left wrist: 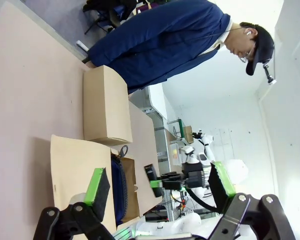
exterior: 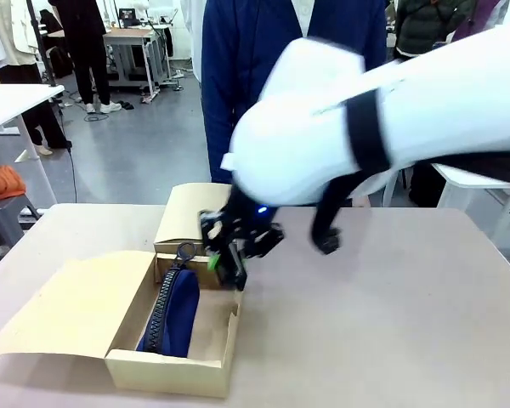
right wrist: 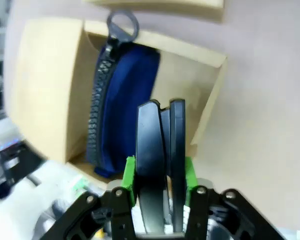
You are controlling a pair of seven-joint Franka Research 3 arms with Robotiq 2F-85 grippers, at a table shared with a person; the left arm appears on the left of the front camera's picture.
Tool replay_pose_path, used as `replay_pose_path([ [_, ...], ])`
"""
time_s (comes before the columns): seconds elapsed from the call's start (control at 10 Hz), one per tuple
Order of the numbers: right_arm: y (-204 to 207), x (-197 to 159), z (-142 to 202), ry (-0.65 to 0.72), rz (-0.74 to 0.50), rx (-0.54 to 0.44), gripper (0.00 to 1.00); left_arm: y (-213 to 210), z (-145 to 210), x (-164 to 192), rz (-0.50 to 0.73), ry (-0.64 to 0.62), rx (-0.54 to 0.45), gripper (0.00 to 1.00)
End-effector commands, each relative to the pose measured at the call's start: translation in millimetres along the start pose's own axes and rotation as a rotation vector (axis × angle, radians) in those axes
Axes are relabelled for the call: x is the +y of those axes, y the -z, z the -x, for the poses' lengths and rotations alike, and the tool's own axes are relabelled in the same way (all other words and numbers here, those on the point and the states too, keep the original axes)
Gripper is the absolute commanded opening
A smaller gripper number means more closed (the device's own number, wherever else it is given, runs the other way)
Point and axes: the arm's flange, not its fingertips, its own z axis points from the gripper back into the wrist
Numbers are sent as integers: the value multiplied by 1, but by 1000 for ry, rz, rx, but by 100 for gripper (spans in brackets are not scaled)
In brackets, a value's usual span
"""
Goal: Place items inside the box.
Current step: Pick up a Pencil pouch or Stapler and place it inside the Mailer Box closest to the robot.
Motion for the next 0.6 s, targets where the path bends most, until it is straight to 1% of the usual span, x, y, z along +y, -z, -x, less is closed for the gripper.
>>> replay_pose_path([
  [0.0, -8, -8, -39, -113, 142, -88, 42, 0, 0, -1, 27, 16, -14, 100],
  [0.1, 0, 0, 0, 0, 0, 0, 42, 0, 0, -1, 27, 16, -14, 100],
  [0.2, 11, 0, -12, -77, 77, -15, 42, 0, 0, -1, 27, 16, -14, 100],
  [0.3, 24, 18, -13, 137, 158, -84, 42, 0, 0, -1, 27, 16, -14, 100],
  [0.4, 32, 28, -11, 172, 181, -79, 42, 0, 0, -1, 27, 16, -14, 100],
  [0.5, 34, 33, -7, 222, 150, -65, 42, 0, 0, -1, 27, 16, -14, 100],
])
